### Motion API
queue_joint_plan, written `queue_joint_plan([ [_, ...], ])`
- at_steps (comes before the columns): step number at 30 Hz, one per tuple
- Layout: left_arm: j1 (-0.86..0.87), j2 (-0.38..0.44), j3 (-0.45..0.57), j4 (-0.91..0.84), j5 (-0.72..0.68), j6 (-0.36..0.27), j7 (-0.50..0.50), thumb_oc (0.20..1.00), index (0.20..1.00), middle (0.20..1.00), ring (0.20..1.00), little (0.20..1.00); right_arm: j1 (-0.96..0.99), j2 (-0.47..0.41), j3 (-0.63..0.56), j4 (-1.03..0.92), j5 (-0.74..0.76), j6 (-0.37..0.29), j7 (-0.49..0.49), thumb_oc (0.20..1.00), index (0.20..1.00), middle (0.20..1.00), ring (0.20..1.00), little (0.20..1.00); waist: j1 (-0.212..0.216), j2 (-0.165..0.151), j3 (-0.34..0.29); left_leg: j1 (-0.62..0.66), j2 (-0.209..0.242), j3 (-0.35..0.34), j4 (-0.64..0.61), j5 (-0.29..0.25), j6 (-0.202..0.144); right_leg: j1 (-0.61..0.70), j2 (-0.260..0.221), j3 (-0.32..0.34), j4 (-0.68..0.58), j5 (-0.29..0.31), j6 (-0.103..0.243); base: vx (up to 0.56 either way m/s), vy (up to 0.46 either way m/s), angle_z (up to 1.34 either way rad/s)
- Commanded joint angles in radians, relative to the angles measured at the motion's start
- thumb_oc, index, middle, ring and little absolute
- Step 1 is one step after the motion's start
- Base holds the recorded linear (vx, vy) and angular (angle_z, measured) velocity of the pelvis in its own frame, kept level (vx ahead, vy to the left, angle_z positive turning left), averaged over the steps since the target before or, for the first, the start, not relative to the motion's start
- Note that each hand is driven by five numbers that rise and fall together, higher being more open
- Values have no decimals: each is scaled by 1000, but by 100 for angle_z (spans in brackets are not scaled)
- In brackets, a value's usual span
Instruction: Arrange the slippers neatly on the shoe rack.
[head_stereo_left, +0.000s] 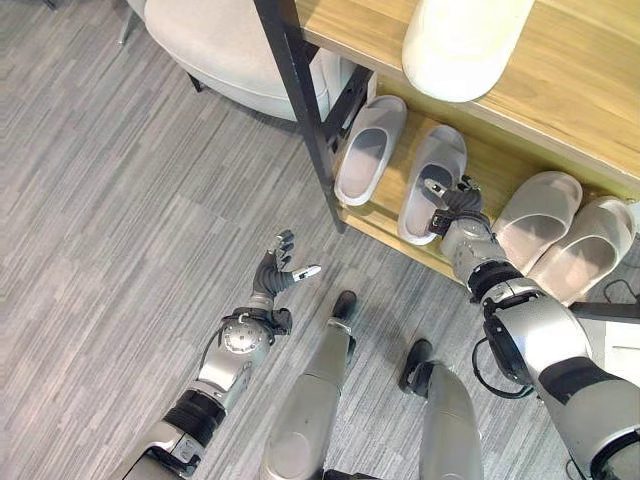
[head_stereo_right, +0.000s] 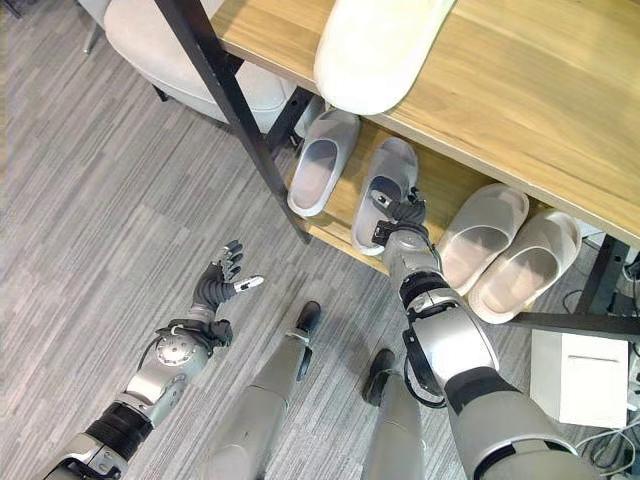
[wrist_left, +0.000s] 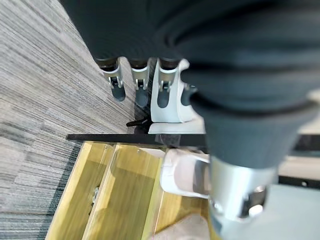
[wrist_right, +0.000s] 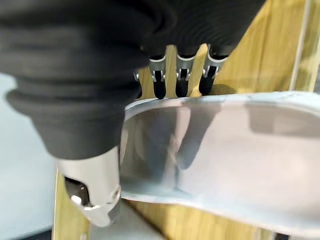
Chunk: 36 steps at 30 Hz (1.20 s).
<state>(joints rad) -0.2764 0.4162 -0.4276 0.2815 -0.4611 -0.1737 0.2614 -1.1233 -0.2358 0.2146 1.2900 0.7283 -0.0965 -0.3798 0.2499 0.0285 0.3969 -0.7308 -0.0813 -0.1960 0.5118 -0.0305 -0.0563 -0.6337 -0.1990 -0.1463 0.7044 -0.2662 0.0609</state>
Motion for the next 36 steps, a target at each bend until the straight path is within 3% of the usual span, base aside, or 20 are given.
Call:
queue_joint_plan([
  [1, -46, 7, 20, -37, -34, -36, -3, 1000, 1000, 1000, 1000, 1000, -78, -16, -51, -31, 101, -47, 33, 1000, 1000, 1000, 1000, 1000, 37, 25, 29, 48, -21, 38, 86, -151, 71, 80, 30, 29, -68, 25, 30, 21, -9, 5],
  [6, -59, 8, 8, -37, -44, -42, -4, 1000, 1000, 1000, 1000, 1000, -133, -65, -31, -44, 68, -53, 24, 1000, 1000, 1000, 1000, 1000, 44, 27, 22, 67, -27, 39, 73, -148, 71, 101, 22, 27, -72, 23, 31, -5, 10, 9],
  [7, -59, 12, 8, -36, -41, -41, -4, 1000, 1000, 1000, 1000, 1000, -123, -74, -18, -57, 46, -51, 23, 1000, 1000, 1000, 1000, 1000, 41, 25, 25, 66, -24, 42, 59, -114, 70, 103, 22, 23, -90, 55, 28, -87, 35, 5],
  [13, -42, 16, 29, 2, -11, -18, -13, 1000, 1000, 1000, 1000, 1000, 34, -52, 19, -145, -24, -29, 42, 1000, 1000, 1000, 1000, 1000, 1, -7, 26, 134, 0, 61, 10, -103, 64, 158, 31, 30, -143, 86, 31, -14, 11, -4],
  [18, -10, 11, 64, 50, -1, 2, -33, 1000, 1000, 1000, 1000, 1000, 267, -31, 60, -300, -134, -2, 66, 1000, 1000, 1000, 1000, 1000, -48, -43, 6, 254, 27, 80, -119, -59, 46, 270, 39, 32, -274, 142, 41, 33, -21, -25],
  [19, 2, 2, 80, 89, 10, 9, -51, 1000, 1000, 1000, 1000, 1000, 398, -34, 108, -440, -195, 0, 110, 1000, 1000, 1000, 1000, 1000, -74, -59, -18, 313, 41, 91, -189, -32, 37, 315, 44, 35, -341, 166, 47, 121, -35, -14],
  [21, 16, -5, 89, 108, 18, 10, -58, 1000, 1000, 1000, 1000, 1000, 470, -33, 128, -502, -220, 0, 140, 1000, 1000, 1000, 1000, 1000, -85, -66, -35, 346, 47, 92, -233, -14, 33, 343, 44, 35, -387, 184, 52, 105, -29, -25],
  [23, 51, -16, 117, 164, 70, 22, -74, 1000, 1000, 1000, 1000, 1000, 636, -58, 193, -642, -281, 5, 253, 1000, 1000, 1000, 1000, 1000, -102, -85, -73, 436, 60, 101, -328, 16, 22, 416, 49, 33, -480, 219, 67, 161, -67, -45],
  [26, 132, -11, 157, 186, 155, 41, -106, 1000, 1000, 1000, 1000, 1000, 896, -132, 151, -809, -345, 13, 339, 1000, 1000, 1000, 1000, 1000, -148, -95, -137, 542, 74, 117, -446, 55, 15, 510, 55, 26, -602, 262, 82, 172, -44, -14],
  [32, 233, 14, 189, 185, 240, 57, -182, 1000, 1000, 1000, 1000, 1000, 1201, -180, 66, -940, -389, 34, 456, 1000, 1000, 1000, 1000, 1000, -214, -76, -211, 665, 94, 174, -581, 91, 1, 582, 57, 60, -701, 307, 98, 96, 17, -22],
  [36, 243, 55, 126, 190, 378, 63, -261, 1000, 1000, 1000, 1000, 1000, 1303, -196, 34, -953, -401, 37, 505, 1000, 1000, 1000, 1000, 1000, -256, -67, -248, 694, 98, 209, -599, 85, -9, 603, 58, 83, -740, 326, 106, 64, 14, -25],
])
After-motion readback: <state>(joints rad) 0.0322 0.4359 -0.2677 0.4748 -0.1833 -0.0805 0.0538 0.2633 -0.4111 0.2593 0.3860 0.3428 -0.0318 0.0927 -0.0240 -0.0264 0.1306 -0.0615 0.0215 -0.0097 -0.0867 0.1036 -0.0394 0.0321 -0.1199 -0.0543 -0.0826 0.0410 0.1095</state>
